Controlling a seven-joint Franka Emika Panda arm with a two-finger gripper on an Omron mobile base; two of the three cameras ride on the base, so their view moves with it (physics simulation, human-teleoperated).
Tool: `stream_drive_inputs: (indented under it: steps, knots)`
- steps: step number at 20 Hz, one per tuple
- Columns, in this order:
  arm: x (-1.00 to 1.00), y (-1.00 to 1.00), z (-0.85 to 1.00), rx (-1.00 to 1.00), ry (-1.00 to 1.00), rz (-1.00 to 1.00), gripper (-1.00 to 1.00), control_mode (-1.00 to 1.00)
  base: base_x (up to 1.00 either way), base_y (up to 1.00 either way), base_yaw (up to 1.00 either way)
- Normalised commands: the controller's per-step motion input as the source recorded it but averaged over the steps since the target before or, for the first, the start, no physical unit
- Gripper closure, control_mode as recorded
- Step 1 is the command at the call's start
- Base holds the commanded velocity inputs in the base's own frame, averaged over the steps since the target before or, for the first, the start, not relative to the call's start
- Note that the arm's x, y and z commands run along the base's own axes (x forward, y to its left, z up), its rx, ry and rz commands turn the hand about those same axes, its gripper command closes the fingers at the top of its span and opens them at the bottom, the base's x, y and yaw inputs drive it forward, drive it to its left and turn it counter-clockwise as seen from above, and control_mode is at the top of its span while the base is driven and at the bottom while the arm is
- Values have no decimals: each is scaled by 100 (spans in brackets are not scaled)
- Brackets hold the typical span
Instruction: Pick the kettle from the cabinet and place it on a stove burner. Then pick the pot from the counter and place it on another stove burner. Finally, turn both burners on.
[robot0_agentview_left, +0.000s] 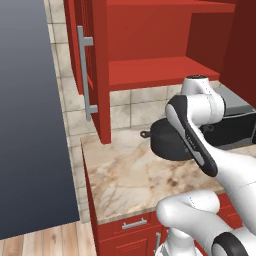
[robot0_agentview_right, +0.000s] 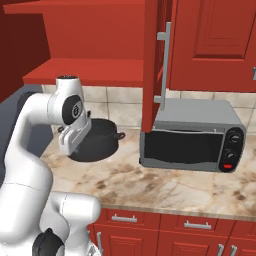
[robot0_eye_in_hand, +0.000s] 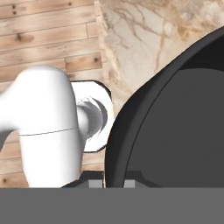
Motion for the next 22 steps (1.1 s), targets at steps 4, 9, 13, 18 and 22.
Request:
stream_drive_inputs:
  steps: [4, 9, 13, 18, 22]
  knots:
    - [-44, 0, 17, 0, 0, -8, 100, -100, 0, 0, 0]
    - [-42, 0, 18, 0, 0, -7, 100, -100, 0, 0, 0]
    - [-40, 0, 18, 0, 0, -7, 100, -100, 0, 0, 0]
    - [-37, 0, 16, 0, 0, -6, 100, -100, 0, 0, 0]
    - [-36, 0, 14, 0, 0, -4, 100, -100, 0, 0, 0]
